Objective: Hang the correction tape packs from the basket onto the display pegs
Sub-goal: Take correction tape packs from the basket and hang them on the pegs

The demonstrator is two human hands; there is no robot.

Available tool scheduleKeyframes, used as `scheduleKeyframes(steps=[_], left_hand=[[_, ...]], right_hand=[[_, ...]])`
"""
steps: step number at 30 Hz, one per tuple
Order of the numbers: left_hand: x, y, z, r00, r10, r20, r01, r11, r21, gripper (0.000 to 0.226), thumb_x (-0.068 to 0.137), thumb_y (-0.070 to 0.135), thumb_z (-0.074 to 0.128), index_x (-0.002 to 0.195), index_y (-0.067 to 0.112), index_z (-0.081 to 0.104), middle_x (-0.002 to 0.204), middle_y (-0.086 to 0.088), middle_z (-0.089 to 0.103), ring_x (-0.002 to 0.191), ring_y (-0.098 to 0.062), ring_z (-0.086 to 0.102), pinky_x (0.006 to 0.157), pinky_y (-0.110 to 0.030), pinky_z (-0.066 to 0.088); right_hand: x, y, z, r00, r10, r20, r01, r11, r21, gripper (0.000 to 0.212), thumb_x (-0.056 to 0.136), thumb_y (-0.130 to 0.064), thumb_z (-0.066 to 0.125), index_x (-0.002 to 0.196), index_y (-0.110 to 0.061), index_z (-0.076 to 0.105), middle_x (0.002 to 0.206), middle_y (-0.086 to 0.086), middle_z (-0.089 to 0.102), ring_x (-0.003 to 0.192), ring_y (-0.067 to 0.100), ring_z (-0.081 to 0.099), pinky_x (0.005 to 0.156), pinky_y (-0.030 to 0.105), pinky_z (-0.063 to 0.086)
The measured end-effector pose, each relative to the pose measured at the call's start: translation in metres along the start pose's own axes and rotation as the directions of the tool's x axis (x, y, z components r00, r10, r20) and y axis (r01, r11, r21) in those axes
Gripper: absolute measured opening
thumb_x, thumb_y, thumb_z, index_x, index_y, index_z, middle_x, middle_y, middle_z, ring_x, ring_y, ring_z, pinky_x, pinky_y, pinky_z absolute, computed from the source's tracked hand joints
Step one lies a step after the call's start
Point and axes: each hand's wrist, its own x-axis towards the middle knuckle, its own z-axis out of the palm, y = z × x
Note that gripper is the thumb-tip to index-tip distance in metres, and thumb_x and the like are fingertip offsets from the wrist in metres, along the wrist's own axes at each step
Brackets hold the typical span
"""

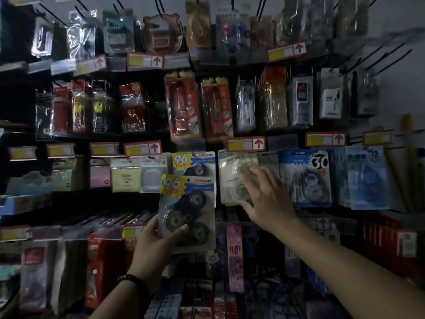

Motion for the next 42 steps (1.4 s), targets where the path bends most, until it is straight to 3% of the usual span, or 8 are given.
scheduleKeyframes(steps=[17, 21, 23, 27, 34, 36, 39, 42], left_hand=[[0.003, 0.0, 0.011, 1.0, 0.003, -0.013, -0.004, 1.0, -0.022, 0.039, 0.087, 0.005, 0.079, 0.121, 0.02, 0.069, 0.112, -0.007, 0.08, 0.101, -0.03, 0.079, 0.083, -0.056, 0.064], [0.004, 0.002, 0.013, 0.999, 0.008, -0.035, -0.009, 0.999, -0.032, 0.034, 0.091, 0.006, 0.077, 0.121, 0.02, 0.068, 0.111, -0.007, 0.08, 0.101, -0.03, 0.079, 0.078, -0.05, 0.065], [0.004, 0.004, 0.015, 1.0, 0.008, -0.023, -0.009, 0.999, -0.046, 0.033, 0.092, 0.007, 0.075, 0.122, 0.019, 0.067, 0.113, -0.008, 0.08, 0.102, -0.031, 0.078, 0.078, -0.05, 0.064], [0.002, 0.01, 0.016, 1.0, 0.027, 0.012, -0.026, 0.997, -0.075, 0.033, 0.095, 0.004, 0.071, 0.126, 0.016, 0.065, 0.113, -0.01, 0.08, 0.102, -0.032, 0.078, 0.074, -0.046, 0.066], [0.011, 0.01, -0.001, 0.998, 0.041, 0.055, -0.04, 0.999, -0.019, 0.039, 0.093, 0.003, 0.074, 0.127, 0.02, 0.065, 0.118, -0.01, 0.078, 0.108, -0.032, 0.077, 0.082, -0.052, 0.064], [0.016, 0.008, -0.007, 0.997, 0.052, 0.057, -0.055, 0.997, 0.052, 0.042, 0.092, 0.008, 0.077, 0.128, 0.022, 0.063, 0.122, -0.009, 0.076, 0.108, -0.028, 0.076, 0.078, -0.041, 0.065], [0.021, 0.002, -0.017, 0.988, 0.157, 0.01, -0.15, 0.923, 0.355, 0.056, 0.09, 0.025, 0.081, 0.138, 0.024, 0.053, 0.129, 0.003, 0.066, 0.111, -0.016, 0.07, 0.072, -0.019, 0.058], [0.027, -0.01, -0.03, 0.952, 0.306, 0.01, -0.244, 0.737, 0.63, 0.06, 0.086, 0.044, 0.08, 0.138, 0.033, 0.052, 0.134, 0.01, 0.059, 0.125, -0.011, 0.059, 0.096, -0.03, 0.057]], right_hand=[[0.015, -0.013, -0.007, 0.984, 0.05, 0.169, -0.041, 0.998, -0.054, 0.08, 0.092, -0.055, 0.066, 0.157, -0.025, 0.03, 0.152, 0.011, 0.033, 0.139, 0.032, 0.034, 0.102, 0.048, 0.05], [0.004, -0.038, -0.011, 0.996, -0.082, 0.024, 0.079, 0.991, 0.111, 0.069, 0.09, -0.057, 0.062, 0.146, -0.02, 0.046, 0.146, 0.011, 0.039, 0.136, 0.031, 0.042, 0.1, 0.051, 0.052], [-0.002, -0.055, -0.012, 0.982, -0.186, 0.017, 0.176, 0.951, 0.253, 0.08, 0.088, -0.065, 0.061, 0.152, -0.022, 0.04, 0.15, 0.006, 0.038, 0.137, 0.026, 0.043, 0.105, 0.047, 0.051], [-0.004, -0.084, -0.008, 0.949, -0.296, 0.109, 0.248, 0.914, 0.322, 0.113, 0.078, -0.079, 0.06, 0.166, -0.026, 0.014, 0.169, 0.004, 0.016, 0.156, 0.025, 0.018, 0.121, 0.048, 0.038], [0.012, -0.097, 0.002, 0.947, -0.307, 0.089, 0.271, 0.919, 0.286, 0.116, 0.07, -0.073, 0.072, 0.165, -0.03, 0.021, 0.168, 0.005, 0.02, 0.154, 0.028, 0.021, 0.118, 0.053, 0.039], [0.02, -0.099, 0.002, 0.949, -0.304, 0.087, 0.274, 0.928, 0.253, 0.115, 0.07, -0.077, 0.068, 0.164, -0.027, 0.025, 0.165, 0.008, 0.025, 0.152, 0.031, 0.024, 0.115, 0.055, 0.042], [0.033, -0.099, 0.003, 0.957, -0.266, 0.118, 0.247, 0.956, 0.156, 0.117, 0.072, -0.082, 0.064, 0.166, -0.025, 0.022, 0.166, 0.013, 0.022, 0.153, 0.034, 0.021, 0.118, 0.056, 0.039], [0.047, -0.1, 0.008, 0.962, -0.227, 0.151, 0.219, 0.974, 0.064, 0.119, 0.071, -0.071, 0.076, 0.166, -0.023, 0.023, 0.167, 0.016, 0.019, 0.153, 0.038, 0.02, 0.118, 0.058, 0.039]])
